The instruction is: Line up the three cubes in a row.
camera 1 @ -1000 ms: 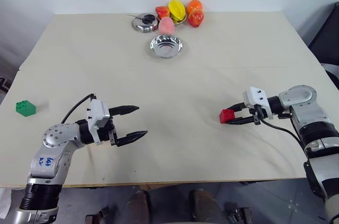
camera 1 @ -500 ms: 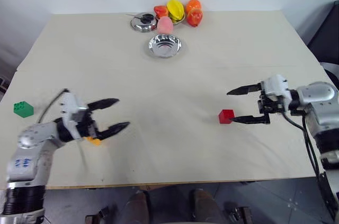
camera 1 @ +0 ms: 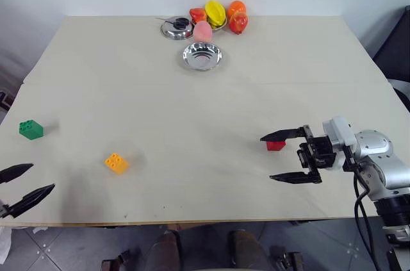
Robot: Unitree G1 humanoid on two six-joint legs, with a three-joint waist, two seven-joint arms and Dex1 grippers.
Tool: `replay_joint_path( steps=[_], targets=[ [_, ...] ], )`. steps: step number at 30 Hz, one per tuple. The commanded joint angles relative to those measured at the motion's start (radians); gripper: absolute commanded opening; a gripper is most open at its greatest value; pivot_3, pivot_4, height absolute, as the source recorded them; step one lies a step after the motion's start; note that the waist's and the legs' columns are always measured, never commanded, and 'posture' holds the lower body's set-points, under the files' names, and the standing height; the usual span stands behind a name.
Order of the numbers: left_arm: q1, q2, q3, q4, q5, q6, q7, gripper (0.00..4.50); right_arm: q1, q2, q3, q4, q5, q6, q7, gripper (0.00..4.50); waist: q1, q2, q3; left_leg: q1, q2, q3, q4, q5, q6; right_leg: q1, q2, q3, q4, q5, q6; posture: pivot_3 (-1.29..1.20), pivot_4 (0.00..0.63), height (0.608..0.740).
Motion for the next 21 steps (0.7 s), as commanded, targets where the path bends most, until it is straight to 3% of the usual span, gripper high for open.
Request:
replay_joint_path(
  steps=[1,5,10,15,21],
  targets=[
    [0.046,-0.01,0.037,-0.035,-0.022,0.0,-0.018,4.5,0.012,-0.033,-0.05,0.013,-0.013,-0.043,0.066,4.44,-0.002,0.0,0.0,0.0,0.0,0.0,0.0,0.0,0.0,0.0,0.0,0.0,0.0,0.0,0.0,0.0,0.15,0.74],
    [0.135,-0.085,-0.005,-0.189,-0.042,0.045,-0.025,4.5,0.031,-0.066,-0.094,0.07,-0.023,-0.082,0.066,4.44,-0.006,0.0,0.0,0.0,0.001,0.002,0.0,-0.002,0.001,0.0,0.0,0.001,-0.001,0.0,0.0,0.0,0.15,0.74],
    [0.126,-0.306,-0.119,-0.441,-0.05,0.044,0.152,4.5,0.105,-0.122,-0.173,0.115,-0.041,-0.087,0.061,4.44,-0.003,0.0,0.0,0.0,0.001,0.003,0.001,-0.004,0.002,0.001,0.0,0.002,-0.002,0.0,0.0,0.0,0.15,0.74],
    [0.05,-0.396,-0.247,-0.482,0.016,0.012,0.264,4.5,0.149,-0.098,-0.191,0.067,-0.053,-0.075,0.047,4.44,-0.004,-0.001,-0.001,0.001,0.003,0.003,0.005,-0.004,0.001,0.001,0.002,0.002,-0.001,0.0,0.0,0.0,0.15,0.74],
    [-0.082,-0.42,-0.341,-0.377,0.136,-0.057,0.395,4.5,0.157,-0.07,-0.194,0.015,-0.061,-0.048,0.015,4.44,-0.003,-0.001,-0.001,0.001,0.003,0.003,0.008,-0.003,0.001,0.002,0.002,0.002,0.0,0.0,0.001,0.0,0.15,0.74]
  ],
)
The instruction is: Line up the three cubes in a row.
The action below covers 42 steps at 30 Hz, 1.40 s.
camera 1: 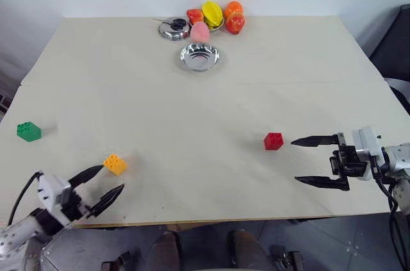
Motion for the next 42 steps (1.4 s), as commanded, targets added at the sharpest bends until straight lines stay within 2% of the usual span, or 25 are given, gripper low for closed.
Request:
replay_joint_path(
  steps=[1,6,9,14,19,23,30,34,38,42],
  targets=[
    [-0.053,-0.007,-0.03,0.072,0.065,-0.05,0.08,4.5,0.009,0.013,-0.029,-0.051,0.004,0.018,0.011,4.44,0.0,0.0,0.0,0.0,0.0,0.0,0.0,0.0,0.0,0.0,0.0,0.0,0.0,0.0,0.0,0.0,0.15,0.74],
    [-0.096,0.0,-0.068,0.105,0.055,-0.067,0.072,4.5,0.035,0.028,-0.047,-0.089,0.002,0.036,-0.006,4.44,0.002,0.0,0.0,0.0,0.0,0.0,0.003,-0.001,-0.001,0.0,0.0,0.0,0.001,0.0,0.0,0.0,0.15,0.74],
    [-0.084,0.015,-0.049,0.083,0.035,-0.053,0.084,4.5,0.06,0.03,-0.062,-0.11,0.006,0.047,-0.014,4.44,0.002,0.0,0.0,-0.001,0.0,0.0,0.006,-0.002,-0.002,0.001,0.0,0.0,0.001,0.0,0.0,0.0,0.15,0.74],
    [0.024,0.09,0.087,0.032,-0.115,-0.015,-0.028,4.5,0.083,0.038,-0.064,-0.124,0.004,0.057,-0.013,4.44,-0.006,0.0,0.0,-0.001,0.002,0.001,0.006,-0.003,-0.002,0.001,0.001,0.0,0.001,0.0,0.0,0.0,0.15,0.74],
    [0.111,0.125,0.248,0.031,-0.238,0.076,-0.015,4.5,0.06,0.042,-0.06,-0.094,-0.004,0.057,0.005,4.44,-0.003,0.0,0.0,0.0,0.004,0.003,0.007,-0.007,0.001,0.0,0.002,0.0,0.001,0.0,-0.001,0.0,0.15,0.74],
    [0.124,0.065,0.329,0.08,-0.252,0.095,0.103,4.5,0.032,0.058,-0.048,-0.082,-0.01,0.056,0.01,4.44,0.0,0.0,0.0,0.0,0.004,0.003,0.008,-0.008,0.002,0.001,0.001,0.0,0.0,0.0,-0.001,0.0,0.15,0.74],
    [0.098,-0.087,0.468,0.182,-0.209,-0.051,0.371,4.5,-0.002,0.1,-0.054,-0.107,0.007,0.072,-0.004,4.44,-0.002,-0.002,-0.001,0.0,0.005,0.004,0.009,-0.009,0.001,0.0,0.002,0.0,0.0,0.0,-0.001,0.0,0.15,0.74],
    [0.087,-0.135,0.486,0.161,-0.214,-0.055,0.497,4.5,-0.019,0.114,-0.055,-0.112,0.008,0.071,-0.009,4.44,-0.002,-0.004,-0.002,0.0,0.005,0.005,0.009,-0.009,0.001,0.001,0.002,0.0,0.0,0.0,-0.001,0.0,0.15,0.74],
    [0.045,-0.114,0.446,0.154,-0.184,-0.041,0.555,4.5,-0.027,0.123,-0.053,-0.124,0.012,0.085,-0.011,4.44,0.01,-0.005,-0.003,0.0,0.005,0.004,0.01,-0.009,0.001,0.001,0.002,0.0,0.0,0.0,-0.001,0.0,0.15,0.74],
    [-0.038,-0.028,0.377,0.175,-0.126,0.07,0.652,4.5,-0.044,0.149,-0.059,-0.141,0.038,0.115,-0.029,4.44,0.022,-0.005,-0.003,0.0,0.006,0.005,0.01,-0.009,0.0,0.001,0.002,0.0,0.0,0.0,-0.001,0.0,0.15,0.74]
  ],
)
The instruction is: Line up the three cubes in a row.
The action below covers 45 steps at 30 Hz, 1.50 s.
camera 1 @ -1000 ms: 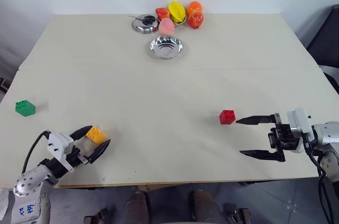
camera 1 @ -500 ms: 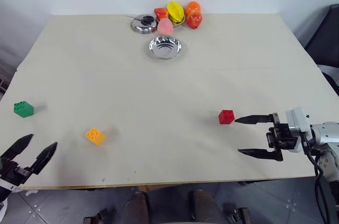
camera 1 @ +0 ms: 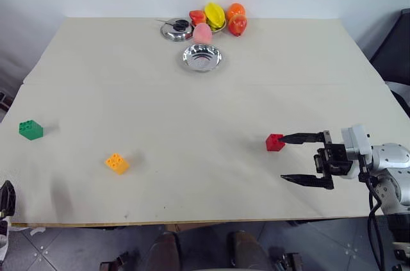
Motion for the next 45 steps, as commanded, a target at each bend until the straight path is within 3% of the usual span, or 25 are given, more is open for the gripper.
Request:
replay_joint_path(
  steps=[1,6,11,18,23,32,33,37,40,43,45],
  targets=[
    [-0.08,0.081,-0.032,0.013,0.051,0.074,0.094,4.5,-0.026,0.027,-0.037,-0.042,0.056,0.036,-0.023,4.44,0.005,0.0,0.0,0.0,0.0,0.0,0.0,0.0,0.0,0.0,0.0,0.0,0.0,0.0,0.0,0.0,0.15,0.74],
    [-0.261,0.178,-0.074,0.082,0.089,0.168,0.203,4.5,-0.06,0.1,-0.055,-0.07,0.099,0.078,-0.111,4.44,0.005,0.0,0.0,0.0,0.0,0.0,-0.001,0.0,0.0,-0.001,0.0,0.0,0.001,0.001,-0.001,0.0,0.15,0.74],
    [-0.394,0.237,-0.138,0.172,0.11,0.212,0.185,4.5,-0.049,0.143,-0.043,-0.098,0.086,0.081,-0.14,4.44,0.003,0.0,0.0,0.0,0.0,0.001,-0.001,0.0,-0.001,-0.001,0.0,0.0,0.0,0.001,-0.001,0.0,0.15,0.74],
    [-0.632,0.313,-0.243,0.492,0.211,0.155,0.169,4.5,-0.034,0.169,-0.028,-0.125,0.074,0.085,-0.159,4.44,0.006,0.0,0.0,0.0,0.0,0.002,-0.001,0.0,-0.002,-0.002,0.001,0.0,0.001,0.001,-0.001,0.0,0.15,0.74],
    [-0.707,0.341,-0.274,0.64,0.234,0.108,0.127,4.5,-0.011,0.179,-0.036,-0.137,0.073,0.082,-0.174,4.44,0.003,0.0,0.0,0.0,0.001,0.003,-0.002,0.002,-0.004,-0.002,0.001,-0.001,0.001,0.001,0.0,0.0,0.15,0.74],
    [-0.711,0.374,-0.298,0.681,0.265,0.061,0.088,1.66,0.057,0.184,-0.057,-0.131,0.058,0.032,-0.167,4.5,0.006,0.0,0.0,-0.001,0.001,0.004,-0.002,0.001,-0.004,-0.002,0.001,-0.001,0.001,0.001,0.0,0.0,0.15,0.74],
    [-0.709,0.379,-0.304,0.671,0.266,0.042,0.061,1.49,0.064,0.184,-0.059,-0.129,0.055,0.023,-0.165,4.5,0.006,0.0,0.0,-0.001,0.002,0.004,-0.002,0.001,-0.005,-0.002,0.001,-0.001,0.001,0.001,0.0,0.0,0.15,0.74],
    [-0.771,0.362,-0.36,0.377,0.012,0.055,-0.52,1.51,0.114,0.148,-0.109,-0.117,0.046,-0.001,-0.158,4.5,0.024,-0.002,0.001,-0.002,0.002,0.003,-0.001,0.002,-0.006,-0.002,0.002,-0.002,0.001,0.001,0.0,0.0,0.15,0.74],
    [-0.843,0.378,-0.495,0.289,0.005,0.138,-0.706,1.51,0.15,0.103,-0.171,-0.112,0.057,0.002,-0.144,4.5,0.035,-0.002,0.0,-0.002,0.001,0.004,0.0,0.002,-0.006,-0.002,0.002,-0.001,0.0,0.002,-0.001,0.0,0.15,0.74],
    [-0.918,0.374,-0.602,0.266,0.04,0.186,-0.789,1.51,0.176,0.069,-0.213,-0.106,0.062,0.005,-0.13,4.5,0.034,0.001,0.0,-0.002,0.001,0.004,0.0,0.002,-0.006,-0.002,0.002,-0.001,-0.001,0.002,-0.001,0.0,0.15,0.74],
    [-1.036,0.314,-0.757,0.275,0.102,0.203,-0.883,1.51,0.22,0.031,-0.268,-0.102,0.063,0.013,-0.118,4.5,0.029,0.001,0.0,-0.001,0.002,0.004,-0.001,0.002,-0.006,-0.001,0.003,0.0,-0.001,0.002,0.0,0.0,0.15,0.74]
  ],
)
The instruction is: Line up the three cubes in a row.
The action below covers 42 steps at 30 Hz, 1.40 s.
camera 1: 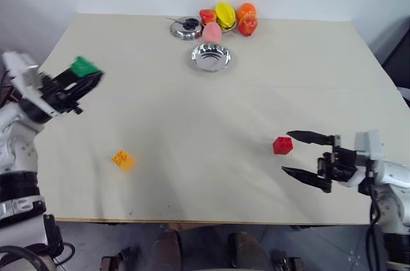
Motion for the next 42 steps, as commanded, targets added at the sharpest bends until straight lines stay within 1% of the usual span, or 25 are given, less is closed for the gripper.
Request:
replay_joint_path(
  steps=[1,2,3,4,6,8,9,11,15,19,21,22,23,24,28,32,42],
  targets=[
    [-0.184,-0.129,-0.262,0.016,0.134,0.015,-0.121,1.51,0.077,-0.064,-0.116,0.0,0.019,0.005,0.023,4.5,0.004,0.0,0.0,0.0,0.001,0.0,0.0,0.0,0.0,0.0,0.001,0.0,0.0,0.0,0.0,0.0,0.15,0.74],
    [-0.244,-0.186,-0.335,0.039,0.184,0.007,-0.13,1.51,0.104,-0.08,-0.145,0.003,0.02,0.008,0.025,4.5,0.019,0.0,0.001,-0.001,0.001,0.0,0.0,0.0,0.0,0.0,0.002,0.0,0.0,0.0,0.0,0.0,0.15,0.74],
    [-0.289,-0.243,-0.385,0.06,0.21,0.045,-0.123,1.51,0.128,-0.089,-0.167,0.001,0.021,0.009,0.023,4.5,0.028,0.0,0.001,-0.002,0.001,-0.001,0.002,0.0,0.0,0.0,0.002,0.0,-0.001,0.0,0.001,0.0,0.15,0.74],
    [-0.32,-0.309,-0.421,0.083,0.228,0.068,-0.1,1.51,0.147,-0.093,-0.185,-0.009,0.022,0.013,0.01,4.5,0.03,0.0,0.001,-0.003,0.001,-0.001,0.004,0.0,0.0,0.001,0.002,0.0,-0.003,0.002,0.003,0.0,0.15,0.74],
    [-0.352,-0.407,-0.475,0.11,0.254,0.135,-0.068,1.51,0.178,-0.091,-0.216,-0.035,0.026,0.017,-0.011,4.5,0.026,0.0,0.001,-0.004,0.0,0.0,0.007,-0.001,0.003,0.001,0.001,0.002,-0.006,0.003,0.005,0.0,0.15,0.74],
    [-0.361,-0.464,-0.516,0.126,0.293,0.14,-0.049,1.51,0.212,-0.086,-0.24,-0.066,0.031,0.026,-0.022,4.5,0.008,0.0,0.001,-0.004,0.0,0.003,0.006,-0.003,0.004,0.001,0.002,0.004,-0.007,0.003,0.006,0.0,0.15,0.74],
    [-0.362,-0.477,-0.538,0.129,0.314,0.143,-0.054,1.51,0.23,-0.085,-0.251,-0.083,0.035,0.032,-0.029,4.5,-0.002,0.0,0.001,-0.003,0.001,0.003,0.004,-0.002,0.004,0.0,0.002,0.004,-0.007,0.003,0.006,0.0,0.15,0.74],
    [-0.382,-0.519,-0.574,0.158,0.357,0.176,-0.021,1.51,0.273,-0.082,-0.277,-0.113,0.04,0.043,-0.044,4.5,-0.009,0.001,0.001,-0.002,0.001,0.004,0.0,-0.002,0.004,-0.001,0.002,0.004,-0.007,0.002,0.005,0.0,0.15,0.74],
    [-0.398,-0.553,-0.614,0.211,0.421,0.163,-0.005,1.51,0.321,-0.067,-0.307,-0.166,0.051,0.056,-0.081,4.5,-0.006,0.001,0.001,-0.001,0.001,0.004,0.001,-0.002,0.003,-0.001,0.002,0.004,-0.006,0.001,0.004,0.0,0.15,0.74],
    [-0.382,-0.574,-0.619,0.273,0.464,0.126,0.012,1.51,0.355,-0.045,-0.313,-0.208,0.054,0.059,-0.109,4.5,0.003,0.001,0.001,-0.002,0.001,0.003,0.003,-0.002,0.003,0.0,0.002,0.005,-0.007,0.002,0.004,0.0,0.15,0.74],
    [-0.359,-0.596,-0.62,0.327,0.489,0.073,0.035,1.51,0.374,-0.024,-0.309,-0.232,0.049,0.052,-0.128,4.5,0.006,0.001,0.001,-0.002,0.001,0.003,0.003,-0.002,0.003,-0.001,0.002,0.004,-0.007,0.002,0.004,0.0,0.15,0.74],
    [-0.347,-0.605,-0.629,0.352,0.506,0.008,0.034,1.51,0.382,-0.018,-0.308,-0.239,0.045,0.05,-0.133,4.5,0.007,0.001,0.001,-0.002,0.001,0.002,0.003,-0.002,0.003,-0.001,0.002,0.004,-0.007,0.002,0.004,0.0,0.15,0.74],
    [-0.341,-0.617,-0.635,0.383,0.521,-0.018,0.038,1.51,0.389,-0.011,-0.308,-0.244,0.041,0.047,-0.138,4.5,0.008,0.001,0.001,-0.002,0.001,0.002,0.003,-0.002,0.003,0.0,0.002,0.004,-0.007,0.002,0.004,0.0,0.15,0.74],
    [-0.34,-0.625,-0.637,0.406,0.532,-0.034,0.039,1.51,0.393,-0.008,-0.308,-0.246,0.039,0.046,-0.14,4.5,0.01,0.001,0.001,-0.002,0.0,0.002,0.003,-0.002,0.003,0.0,0.001,0.005,-0.007,0.002,0.004,0.0,0.15,0.74],
    [-0.364,-0.659,-0.642,0.537,0.579,-0.205,0.032,1.51,0.419,-0.003,-0.299,-0.257,0.034,0.046,-0.139,4.5,0.022,0.001,0.001,-0.003,0.0,0.002,0.004,-0.002,0.003,0.0,0.001,0.004,-0.008,0.002,0.005,0.0,0.15,0.74],
    [-0.397,-0.69,-0.609,0.627,0.588,-0.243,0.054,1.51,0.44,-0.002,-0.297,-0.267,0.036,0.052,-0.143,4.5,0.033,0.001,0.001,-0.003,0.0,0.002,0.005,-0.002,0.003,0.001,0.001,0.004,-0.008,0.002,0.005,0.0,0.15,0.74],
    [-0.416,-0.705,-0.587,0.657,0.603,-0.304,-0.031,1.51,0.45,-0.002,-0.281,-0.28,0.036,0.059,-0.155,4.5,0.032,0.001,0.001,-0.003,0.0,0.002,0.005,-0.003,0.003,0.001,0.001,0.004,-0.008,0.002,0.005,0.0,0.15,0.74]
  ],
)
